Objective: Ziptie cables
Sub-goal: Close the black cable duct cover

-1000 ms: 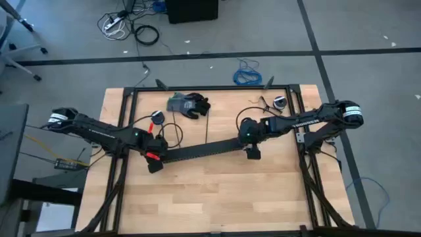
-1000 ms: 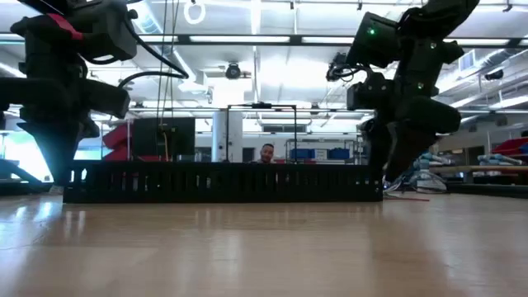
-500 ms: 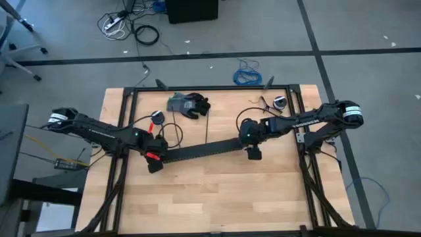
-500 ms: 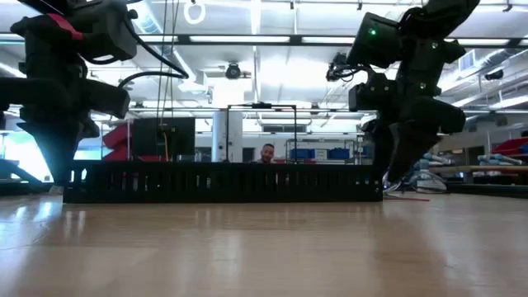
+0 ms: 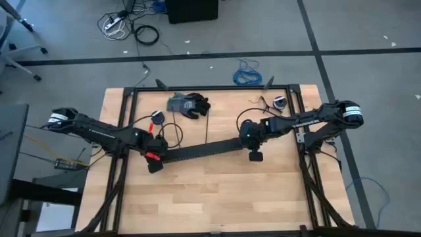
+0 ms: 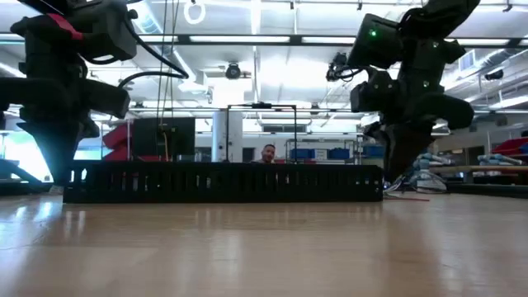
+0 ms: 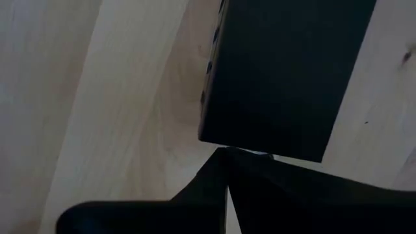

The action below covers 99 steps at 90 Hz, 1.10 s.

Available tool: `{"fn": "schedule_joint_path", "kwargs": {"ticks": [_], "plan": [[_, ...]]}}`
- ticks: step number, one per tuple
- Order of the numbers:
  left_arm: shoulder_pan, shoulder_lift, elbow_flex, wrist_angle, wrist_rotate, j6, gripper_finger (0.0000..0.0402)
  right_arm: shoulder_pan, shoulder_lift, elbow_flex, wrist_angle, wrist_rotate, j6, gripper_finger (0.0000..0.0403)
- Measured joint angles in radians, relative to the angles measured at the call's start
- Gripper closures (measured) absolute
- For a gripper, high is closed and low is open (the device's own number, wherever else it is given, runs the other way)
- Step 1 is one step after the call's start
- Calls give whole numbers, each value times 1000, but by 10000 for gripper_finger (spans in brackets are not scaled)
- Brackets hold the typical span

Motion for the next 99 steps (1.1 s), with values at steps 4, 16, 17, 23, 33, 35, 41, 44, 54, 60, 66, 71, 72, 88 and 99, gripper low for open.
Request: {"fn": "schedule_joint_path", "kwargs": {"ticks": [4, 16, 17, 23, 33, 35, 41, 44, 54, 60, 66, 71, 72, 88, 99], "plan": [[0, 0, 0, 0, 0, 0, 401, 0, 0, 0, 2, 0, 0, 397], [0, 0, 0, 5, 0, 0, 401, 0, 0, 0, 17, -8, 0, 400], [0, 0, 0, 5, 0, 0, 401, 0, 0, 0, 18, -8, 0, 400], [0, 0, 0, 7, 0, 0, 401, 0, 0, 0, 25, -10, -1, 402], [0, 0, 0, 7, 1, 0, 401, 0, 0, 0, 35, -15, 0, 402], [0, 0, 0, 7, 1, 0, 402, 0, 0, -1, 36, -15, 0, 402], [0, 0, 0, 10, 1, 1, 401, 0, 0, -1, 38, -15, 0, 402], [0, 0, 0, 13, 2, 2, 401, 0, 0, -1, 39, -15, 0, 402], [0, 0, 0, 31, 3, 15, 401, -1, 0, -2, 47, -26, 0, 402], [0, 0, 0, 31, 3, 16, 401, 0, 0, -2, 54, -37, 0, 402], [0, 0, 0, 34, 3, 16, 402, 0, 0, -2, 54, -38, 0, 402], [0, 0, 0, 34, 3, 16, 402, 0, 0, -2, 54, -38, 1, 402], [0, 0, 0, 34, 3, 16, 402, 0, 0, -2, 54, -38, 1, 402], [0, 0, 1, 23, 1, 15, 401, 0, 0, -1, 12, 9, 3, 403], [0, 0, 1, 5, 10, -1, 401, 0, 0, -1, -37, 75, 3, 403]]}}
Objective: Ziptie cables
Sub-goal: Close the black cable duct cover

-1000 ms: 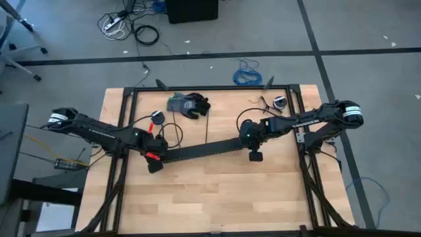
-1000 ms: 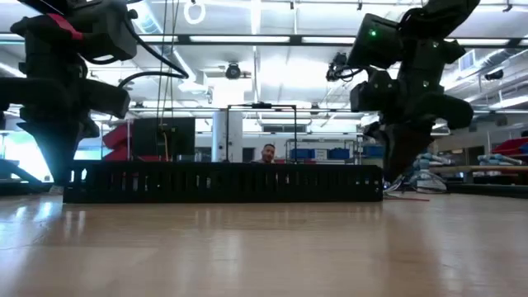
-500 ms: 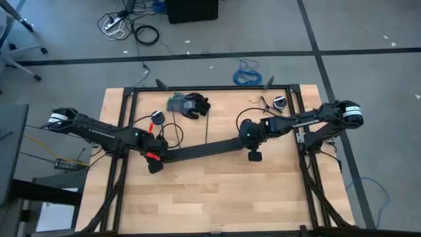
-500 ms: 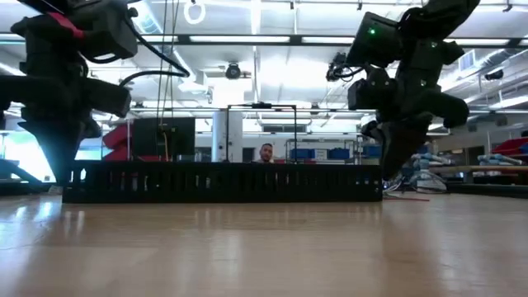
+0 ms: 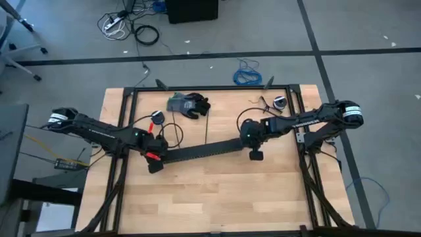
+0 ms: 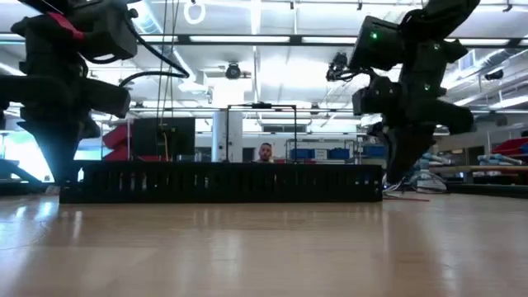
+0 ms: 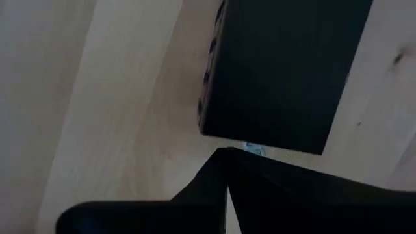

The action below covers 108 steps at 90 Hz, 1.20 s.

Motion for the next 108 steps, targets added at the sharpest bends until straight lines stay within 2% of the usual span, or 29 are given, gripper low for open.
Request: {"fn": "schedule_joint_path", "kwargs": {"ticks": [10, 17, 35, 46, 54, 67, 79, 87, 108], "plan": [[0, 0, 1, -16, 20, -28, 401, 0, 0, 0, -26, 14, 0, 403], [0, 0, 22, -89, 21, -36, 398, 0, 0, 3, -65, 15, 0, 402], [-9, -26, 194, -318, -54, -32, 394, 2, 0, 75, -193, 23, 40, 402], [-54, -57, 277, -339, -92, -58, 394, 43, 0, 105, -216, -2, 72, 402], [-118, -74, 291, -283, -123, -95, 394, 94, 0, 115, -249, -9, 120, 402], [-247, -74, 235, -132, -152, -184, 394, 198, 0, 120, -290, -15, 227, 403], [-301, -73, 156, 111, -167, -185, 394, 258, 5, 120, -147, -53, 259, 403], [-301, -66, 78, 215, -166, -186, 396, 259, 30, 121, -5, -100, 253, 403], [-295, -12, -43, 343, -193, -189, 401, 178, 120, 121, 125, -118, 219, 403]]}}
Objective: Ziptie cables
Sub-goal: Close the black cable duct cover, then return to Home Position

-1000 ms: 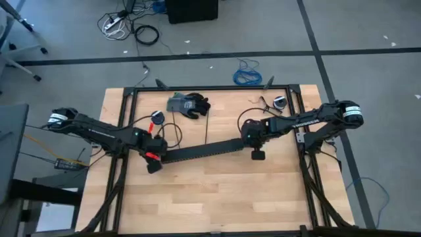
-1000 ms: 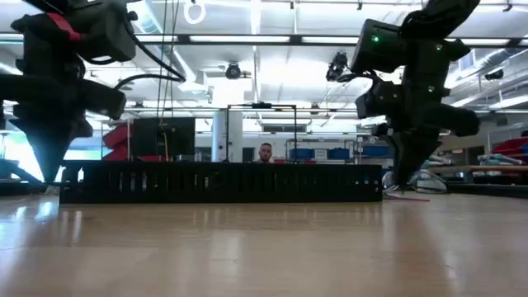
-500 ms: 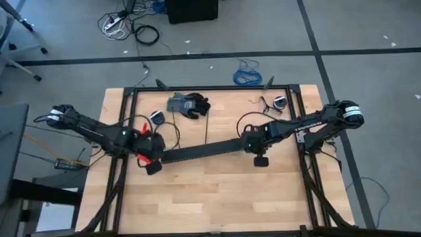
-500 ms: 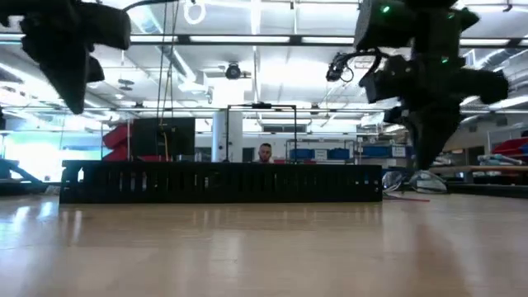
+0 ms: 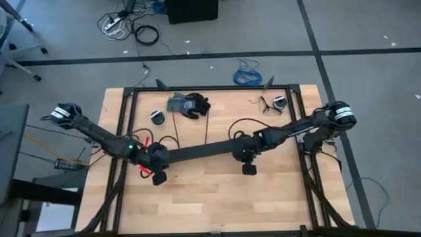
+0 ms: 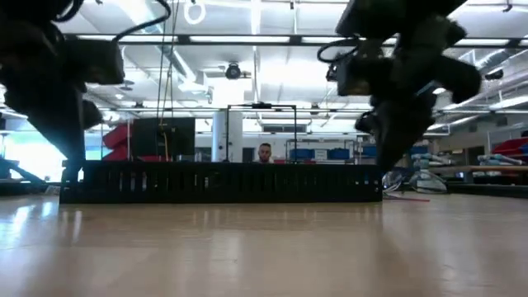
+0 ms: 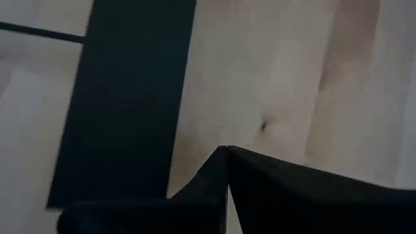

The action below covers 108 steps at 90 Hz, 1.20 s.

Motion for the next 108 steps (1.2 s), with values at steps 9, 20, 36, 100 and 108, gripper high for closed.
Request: {"fn": "schedule_joint_path", "kwargs": {"ticks": [9, 20, 36, 100, 108], "plan": [[6, 29, -20, 25, 12, 7, 401, -40, 27, 0, 65, -22, -13, 403], [29, 84, -27, 23, 30, 16, 401, -81, 47, 2, 84, -32, -21, 403], [99, 148, -24, 25, 35, 58, 401, -111, 45, 2, 90, 7, -22, 403], [243, 135, 39, 48, 38, 313, 401, -134, 10, 11, 116, -19, -66, 403], [210, 107, 100, 13, -20, 355, 402, -111, -38, 35, 118, -20, -89, 403]]}}
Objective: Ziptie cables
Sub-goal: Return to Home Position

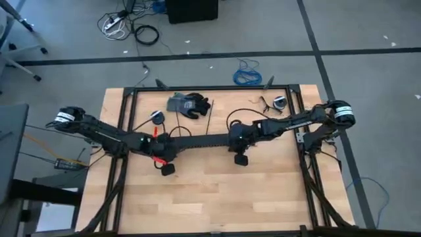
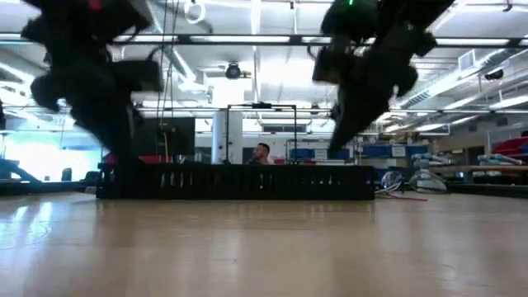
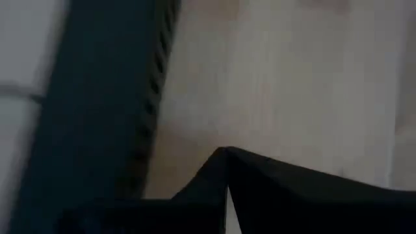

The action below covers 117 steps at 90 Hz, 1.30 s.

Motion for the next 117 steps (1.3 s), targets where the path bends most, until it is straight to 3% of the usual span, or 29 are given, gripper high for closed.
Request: {"fn": "schedule_joint_path", "kwargs": {"ticks": [10, 23, 37, 54, 89, 104, 117], "plan": [[-21, -58, 72, -16, -98, 92, 402, 16, -103, 25, 7, 6, -56, 403], [12, -145, 84, 79, -216, 289, 402, 12, -274, 19, 1, 29, -93, 403], [118, -249, 84, 168, -216, 424, 401, -8, -487, -17, 1, 33, -89, 402], [216, -440, 79, 155, -155, 484, 401, -9, -737, -101, 9, 28, -86, 397], [262, -912, -208, 211, -120, 406, 401, -9, -1091, -434, 217, 19, -7, 392], [263, -1016, -370, 251, -117, 332, 401, -9, -1169, -566, 310, 19, 64, 389], [263, -1052, -430, 275, -144, 295, 401, -9, -1189, -656, 377, 8, 105, 389]]}}
